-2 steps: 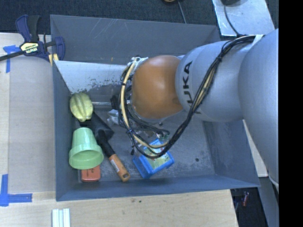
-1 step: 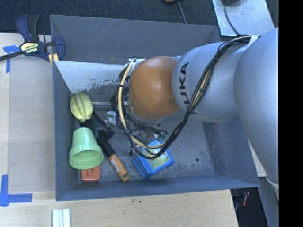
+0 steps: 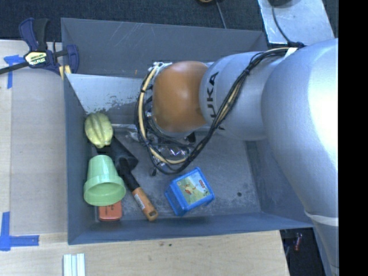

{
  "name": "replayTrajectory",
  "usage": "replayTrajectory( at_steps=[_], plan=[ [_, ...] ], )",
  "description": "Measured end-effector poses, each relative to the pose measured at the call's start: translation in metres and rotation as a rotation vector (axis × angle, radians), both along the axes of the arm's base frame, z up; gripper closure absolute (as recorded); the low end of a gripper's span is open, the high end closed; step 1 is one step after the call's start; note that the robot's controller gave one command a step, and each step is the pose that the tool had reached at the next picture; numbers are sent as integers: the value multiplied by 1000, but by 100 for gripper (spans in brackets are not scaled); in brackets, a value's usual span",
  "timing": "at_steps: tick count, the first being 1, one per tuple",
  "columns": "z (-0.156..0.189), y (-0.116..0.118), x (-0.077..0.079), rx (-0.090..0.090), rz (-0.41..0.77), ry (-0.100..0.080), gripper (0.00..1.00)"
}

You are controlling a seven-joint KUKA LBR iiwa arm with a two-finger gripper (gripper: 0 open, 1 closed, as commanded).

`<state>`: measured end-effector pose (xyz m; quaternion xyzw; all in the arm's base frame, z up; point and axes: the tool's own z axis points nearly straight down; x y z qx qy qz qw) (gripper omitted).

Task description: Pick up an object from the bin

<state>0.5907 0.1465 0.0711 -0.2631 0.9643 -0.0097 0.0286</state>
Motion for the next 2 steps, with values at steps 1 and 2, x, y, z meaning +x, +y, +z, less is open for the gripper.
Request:
replayTrajectory(
  at_steps=[1,2],
  plan=[
    [18,3,-69,-19,286,-5,0],
    [5,15,-3,-5,90,-3,0]
  ],
)
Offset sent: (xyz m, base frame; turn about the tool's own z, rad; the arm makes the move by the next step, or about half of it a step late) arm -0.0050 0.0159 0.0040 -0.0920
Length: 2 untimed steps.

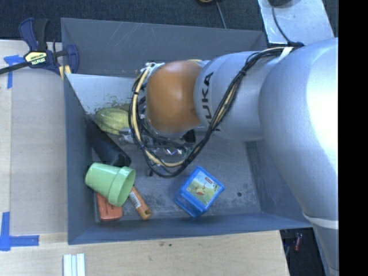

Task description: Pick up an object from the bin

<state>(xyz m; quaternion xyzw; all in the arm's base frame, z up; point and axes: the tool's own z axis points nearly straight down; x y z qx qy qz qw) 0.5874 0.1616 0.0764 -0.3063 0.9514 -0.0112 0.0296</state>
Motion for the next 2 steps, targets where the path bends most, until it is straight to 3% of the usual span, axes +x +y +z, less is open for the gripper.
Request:
replayTrajectory(
  at_steps=[1,2],
  plan=[
    [-1,-4,-14,0,40,-6,0],
    [23,14,-22,-12,227,-8,0]
  ],
)
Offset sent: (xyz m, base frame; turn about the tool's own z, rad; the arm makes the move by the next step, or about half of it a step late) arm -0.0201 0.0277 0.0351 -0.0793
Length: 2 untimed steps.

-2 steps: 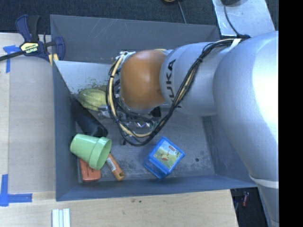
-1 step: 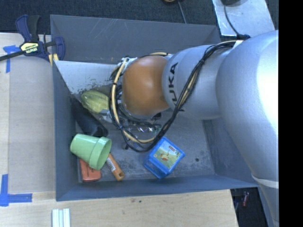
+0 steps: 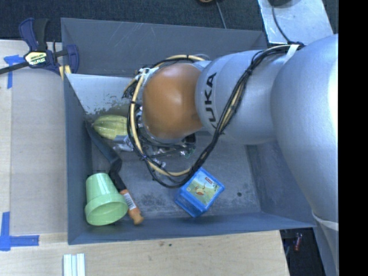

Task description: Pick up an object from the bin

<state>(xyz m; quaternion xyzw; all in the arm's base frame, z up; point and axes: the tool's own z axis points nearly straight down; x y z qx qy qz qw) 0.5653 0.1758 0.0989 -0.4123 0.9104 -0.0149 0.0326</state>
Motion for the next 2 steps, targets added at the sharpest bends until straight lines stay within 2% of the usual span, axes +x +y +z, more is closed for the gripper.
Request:
replayTrajectory(
  at_steps=[1,2],
  plan=[
    [-25,52,4,-9,-29,-12,100],
    [-25,52,4,-9,-30,-11,100]
  ],
)
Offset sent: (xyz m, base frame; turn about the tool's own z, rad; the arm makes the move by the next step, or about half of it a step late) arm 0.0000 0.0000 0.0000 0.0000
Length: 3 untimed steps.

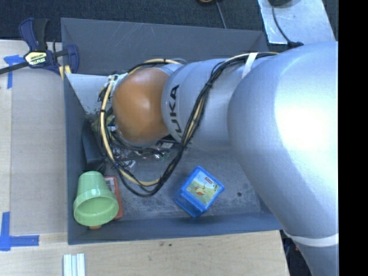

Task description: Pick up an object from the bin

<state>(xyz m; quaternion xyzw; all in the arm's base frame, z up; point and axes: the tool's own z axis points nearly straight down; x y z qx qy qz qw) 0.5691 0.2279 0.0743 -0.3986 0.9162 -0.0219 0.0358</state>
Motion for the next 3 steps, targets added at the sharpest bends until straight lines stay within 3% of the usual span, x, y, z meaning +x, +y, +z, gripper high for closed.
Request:
replayTrajectory(
  at_steps=[1,2,3],
  plan=[
    [1,-1,-15,-20,78,-12,100],
    [-1,7,-38,-21,167,-6,100],
    [-1,0,-38,-20,193,-8,100]
  ],
)
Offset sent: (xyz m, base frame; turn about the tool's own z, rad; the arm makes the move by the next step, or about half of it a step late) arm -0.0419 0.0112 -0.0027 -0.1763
